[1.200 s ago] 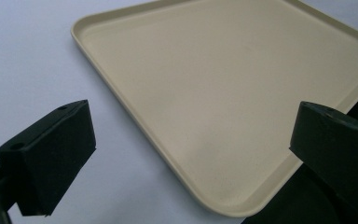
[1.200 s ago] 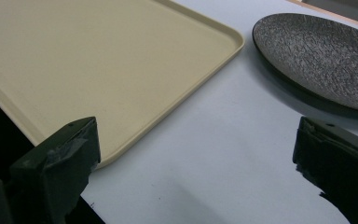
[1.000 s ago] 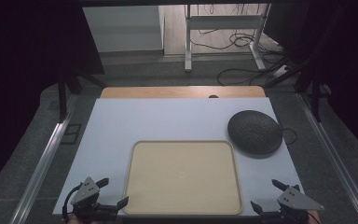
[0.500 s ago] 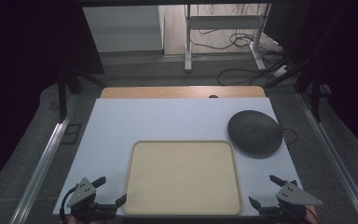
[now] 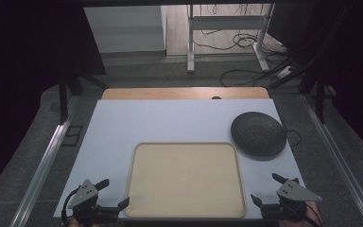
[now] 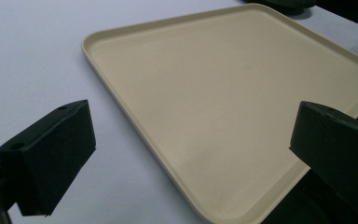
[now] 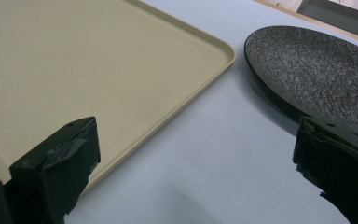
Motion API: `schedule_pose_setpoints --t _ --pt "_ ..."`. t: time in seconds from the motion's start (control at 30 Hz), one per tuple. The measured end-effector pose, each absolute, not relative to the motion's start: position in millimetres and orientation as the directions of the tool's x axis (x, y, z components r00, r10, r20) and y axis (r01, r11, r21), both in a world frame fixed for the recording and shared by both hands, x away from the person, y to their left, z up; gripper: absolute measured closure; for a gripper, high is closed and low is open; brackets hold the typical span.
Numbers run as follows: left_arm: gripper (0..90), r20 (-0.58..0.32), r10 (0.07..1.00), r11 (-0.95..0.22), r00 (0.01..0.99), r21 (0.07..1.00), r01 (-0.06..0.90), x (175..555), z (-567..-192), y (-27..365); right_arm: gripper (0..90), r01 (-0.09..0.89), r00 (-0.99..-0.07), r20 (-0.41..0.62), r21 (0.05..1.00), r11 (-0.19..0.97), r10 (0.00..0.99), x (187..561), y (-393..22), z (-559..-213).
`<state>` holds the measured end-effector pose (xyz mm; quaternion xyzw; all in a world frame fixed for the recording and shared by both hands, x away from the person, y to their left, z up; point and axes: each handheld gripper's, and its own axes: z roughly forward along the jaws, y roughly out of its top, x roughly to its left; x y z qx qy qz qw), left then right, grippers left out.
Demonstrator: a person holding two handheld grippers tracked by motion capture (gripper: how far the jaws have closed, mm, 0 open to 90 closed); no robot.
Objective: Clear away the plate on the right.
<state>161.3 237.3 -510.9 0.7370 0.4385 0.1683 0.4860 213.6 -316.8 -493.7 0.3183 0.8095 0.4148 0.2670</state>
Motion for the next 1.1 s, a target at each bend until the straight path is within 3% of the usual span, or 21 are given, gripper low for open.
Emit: schedule_pose_setpoints --t 1.1 --pt "0.0 -0.166 0.801 -0.161 0.575 0.866 0.474 162.6 -511.7 235.6 0.0 0.316 -0.624 -0.149 0.849 0.423 0.767 250.9 -313.8 -492.8"
